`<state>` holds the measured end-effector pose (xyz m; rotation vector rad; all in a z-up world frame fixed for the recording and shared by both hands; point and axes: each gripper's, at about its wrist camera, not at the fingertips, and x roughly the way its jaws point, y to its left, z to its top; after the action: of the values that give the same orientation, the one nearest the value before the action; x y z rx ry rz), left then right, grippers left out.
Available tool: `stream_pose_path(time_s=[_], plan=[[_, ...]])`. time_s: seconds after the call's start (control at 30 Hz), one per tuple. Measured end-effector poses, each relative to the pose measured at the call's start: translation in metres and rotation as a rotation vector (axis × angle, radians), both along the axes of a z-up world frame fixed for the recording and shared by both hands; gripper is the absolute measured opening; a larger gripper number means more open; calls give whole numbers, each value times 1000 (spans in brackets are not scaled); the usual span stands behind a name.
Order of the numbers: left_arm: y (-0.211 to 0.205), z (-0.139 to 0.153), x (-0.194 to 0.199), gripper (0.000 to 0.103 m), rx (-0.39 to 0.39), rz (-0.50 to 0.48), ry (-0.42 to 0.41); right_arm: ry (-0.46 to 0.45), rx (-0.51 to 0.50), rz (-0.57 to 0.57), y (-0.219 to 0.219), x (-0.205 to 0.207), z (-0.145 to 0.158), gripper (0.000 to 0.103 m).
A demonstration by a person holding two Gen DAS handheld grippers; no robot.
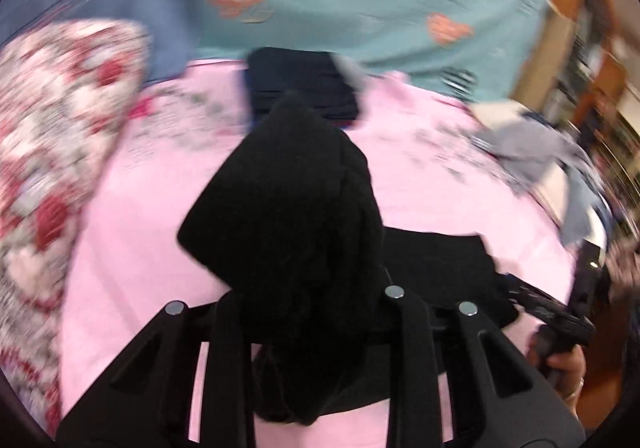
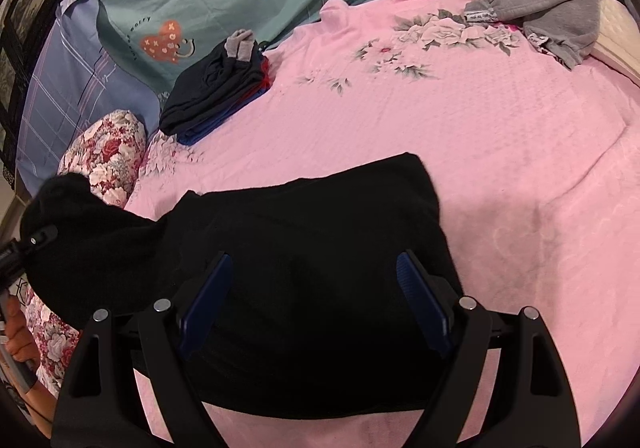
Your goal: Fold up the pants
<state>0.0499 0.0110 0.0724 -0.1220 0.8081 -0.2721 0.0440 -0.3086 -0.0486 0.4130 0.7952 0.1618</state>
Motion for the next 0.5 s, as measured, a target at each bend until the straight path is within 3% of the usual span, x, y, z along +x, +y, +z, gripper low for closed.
stream_pose_path(time_s=[0.07,0.17,0.23,0.3,0.4,0.5], plan=[[-32,-13,11,26,-2,-70,46,-3,3,-17,-5,-4,1,84],[-81,-59,32,34,-3,-174,185,0,7,-29,-10,-7,2,84],[-99,-93,45,63,-5,-204,295,13,-5,-33,-11,-8,1,84],[-111,-122,50,76,-44,-238,366,23,-13,-39,-11,-7,0,84],[-112,-113,40,83,-40,-287,318,36,-17,-27,-9,-4,0,84],[-99,-95,30,92,-139,-322,329,39,-14,-5,-5,-2,2,84]])
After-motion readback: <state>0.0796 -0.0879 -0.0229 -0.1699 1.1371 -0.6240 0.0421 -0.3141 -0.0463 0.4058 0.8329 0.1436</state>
